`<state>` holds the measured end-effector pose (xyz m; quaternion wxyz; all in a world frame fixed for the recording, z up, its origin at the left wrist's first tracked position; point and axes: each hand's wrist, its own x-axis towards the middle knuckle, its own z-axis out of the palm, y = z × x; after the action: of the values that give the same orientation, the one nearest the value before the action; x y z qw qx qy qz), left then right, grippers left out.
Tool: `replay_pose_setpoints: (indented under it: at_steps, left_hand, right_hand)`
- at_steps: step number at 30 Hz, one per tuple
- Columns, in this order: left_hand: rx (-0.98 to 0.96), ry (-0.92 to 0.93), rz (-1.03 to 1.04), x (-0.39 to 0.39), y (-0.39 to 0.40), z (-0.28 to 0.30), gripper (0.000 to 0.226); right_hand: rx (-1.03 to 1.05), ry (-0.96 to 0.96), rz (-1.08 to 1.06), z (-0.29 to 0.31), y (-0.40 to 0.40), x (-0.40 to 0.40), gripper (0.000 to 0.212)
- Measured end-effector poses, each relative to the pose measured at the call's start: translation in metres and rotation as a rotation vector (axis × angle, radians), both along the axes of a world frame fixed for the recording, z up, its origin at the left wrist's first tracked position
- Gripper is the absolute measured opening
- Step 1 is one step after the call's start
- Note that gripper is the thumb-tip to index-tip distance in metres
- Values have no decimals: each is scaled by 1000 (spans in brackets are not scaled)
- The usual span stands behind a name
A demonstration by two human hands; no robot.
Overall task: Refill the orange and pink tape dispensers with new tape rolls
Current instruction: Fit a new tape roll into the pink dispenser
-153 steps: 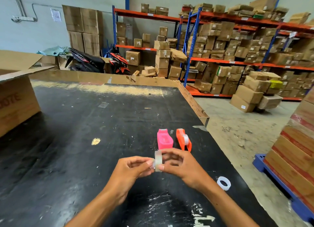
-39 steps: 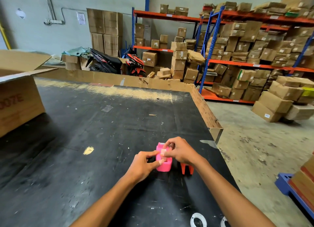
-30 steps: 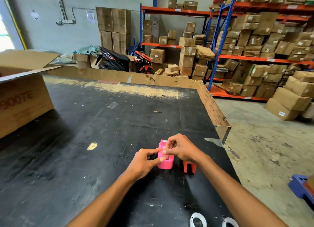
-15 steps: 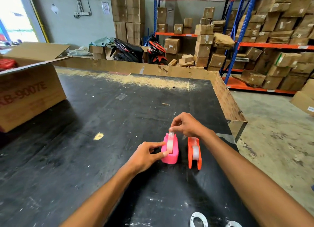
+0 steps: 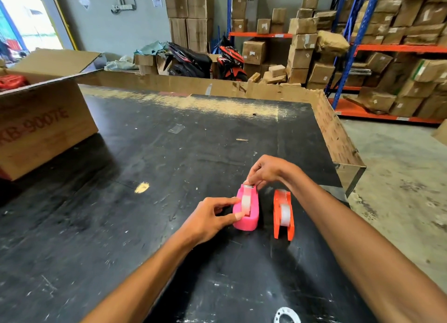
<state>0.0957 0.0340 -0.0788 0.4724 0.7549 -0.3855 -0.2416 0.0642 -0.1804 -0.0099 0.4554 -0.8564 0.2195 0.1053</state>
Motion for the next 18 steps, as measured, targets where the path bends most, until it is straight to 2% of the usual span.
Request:
replay_pose_setpoints:
  at_steps: [7,11,14,18]
  left_hand:
    - [-1,9,7,-2,0,3,53]
    - [-3,34,5,-3,1,7,54]
    - [-36,74,13,-9,3,8,48]
    - [-35,69,12,-13,5,11,51]
  right_hand:
    - [42,113,-115,-3,1,8,5]
    - [-40,152,-157,-4,7,11,29]
    - [-83,163,-163,0,10,6,29]
    - [-138,145,-162,1,13,2,26]
